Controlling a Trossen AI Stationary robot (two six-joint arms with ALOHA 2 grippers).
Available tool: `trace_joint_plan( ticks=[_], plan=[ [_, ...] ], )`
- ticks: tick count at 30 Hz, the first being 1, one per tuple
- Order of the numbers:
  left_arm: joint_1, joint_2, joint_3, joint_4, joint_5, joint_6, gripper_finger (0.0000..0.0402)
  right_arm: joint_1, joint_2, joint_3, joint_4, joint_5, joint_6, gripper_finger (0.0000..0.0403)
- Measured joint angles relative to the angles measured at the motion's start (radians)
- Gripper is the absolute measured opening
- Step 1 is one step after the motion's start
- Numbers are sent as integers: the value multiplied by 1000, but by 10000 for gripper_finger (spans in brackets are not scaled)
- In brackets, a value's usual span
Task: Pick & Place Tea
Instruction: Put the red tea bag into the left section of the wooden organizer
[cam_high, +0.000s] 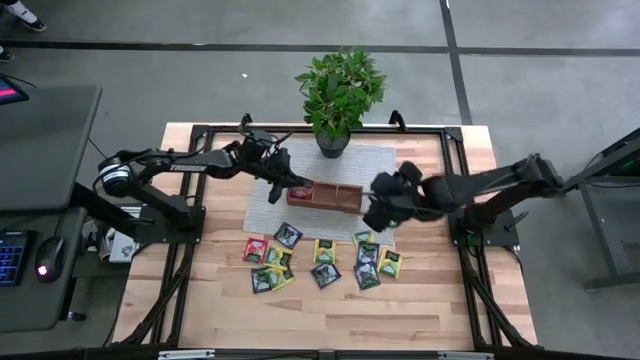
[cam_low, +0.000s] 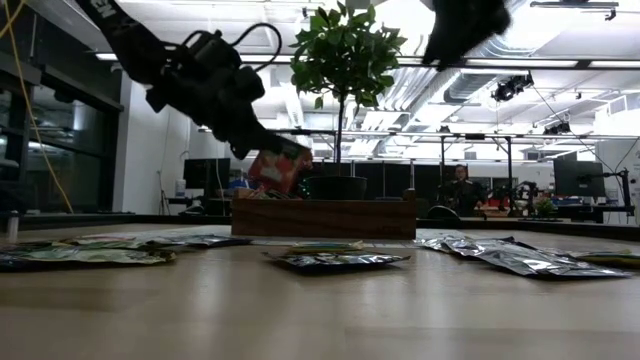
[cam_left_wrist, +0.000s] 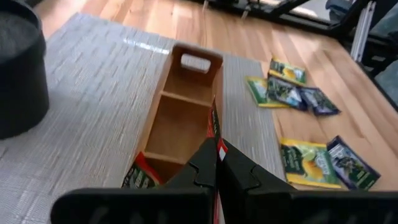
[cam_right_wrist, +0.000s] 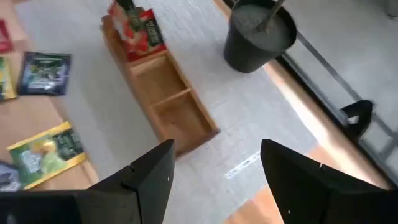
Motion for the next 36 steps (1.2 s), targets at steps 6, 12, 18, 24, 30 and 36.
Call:
trace_joint_plan(
  ticks=[6, 12, 18, 24, 30, 36],
  plan=[
    [0, 13, 0, 20, -51, 10, 0, 81, -156, -280, 224, -49, 199, 234],
    [0, 13, 0, -3, -105, 14, 0, 101, -244, -422, 366, -78, 270, 234],
    [0, 13, 0, -29, -133, 14, 0, 100, -249, -445, 390, -91, 266, 234],
    [0, 13, 0, -29, -164, 14, 0, 99, -249, -445, 391, -90, 257, 234],
    [0, 37, 0, -15, -160, 14, 0, 97, -248, -445, 392, -89, 251, 234],
    [0, 86, 0, -17, -159, 9, 0, 97, -248, -445, 393, -89, 244, 234]
  ],
)
